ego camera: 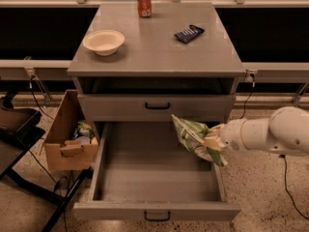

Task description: Place green jalapeno chip bag into middle drawer

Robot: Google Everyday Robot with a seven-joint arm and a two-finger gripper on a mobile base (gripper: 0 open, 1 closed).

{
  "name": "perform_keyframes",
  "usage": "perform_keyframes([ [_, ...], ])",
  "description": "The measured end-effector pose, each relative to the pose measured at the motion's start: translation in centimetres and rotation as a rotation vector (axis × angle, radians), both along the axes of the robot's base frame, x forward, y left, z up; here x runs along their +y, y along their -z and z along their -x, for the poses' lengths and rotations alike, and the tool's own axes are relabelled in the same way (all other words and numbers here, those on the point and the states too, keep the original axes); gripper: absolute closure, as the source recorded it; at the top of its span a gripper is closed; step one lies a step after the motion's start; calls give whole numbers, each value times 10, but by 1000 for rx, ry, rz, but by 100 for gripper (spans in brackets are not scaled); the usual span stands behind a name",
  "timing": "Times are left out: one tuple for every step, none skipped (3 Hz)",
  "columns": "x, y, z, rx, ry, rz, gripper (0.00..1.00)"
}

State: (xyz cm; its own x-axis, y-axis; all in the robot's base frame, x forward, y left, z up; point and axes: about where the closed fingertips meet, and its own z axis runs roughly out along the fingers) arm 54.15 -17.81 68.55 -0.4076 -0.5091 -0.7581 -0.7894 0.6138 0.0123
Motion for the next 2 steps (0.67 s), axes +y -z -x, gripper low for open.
perform_keyframes([
  [20, 61, -11, 56, -9, -65, 100],
  [45, 111, -26, 100, -13, -133, 100],
])
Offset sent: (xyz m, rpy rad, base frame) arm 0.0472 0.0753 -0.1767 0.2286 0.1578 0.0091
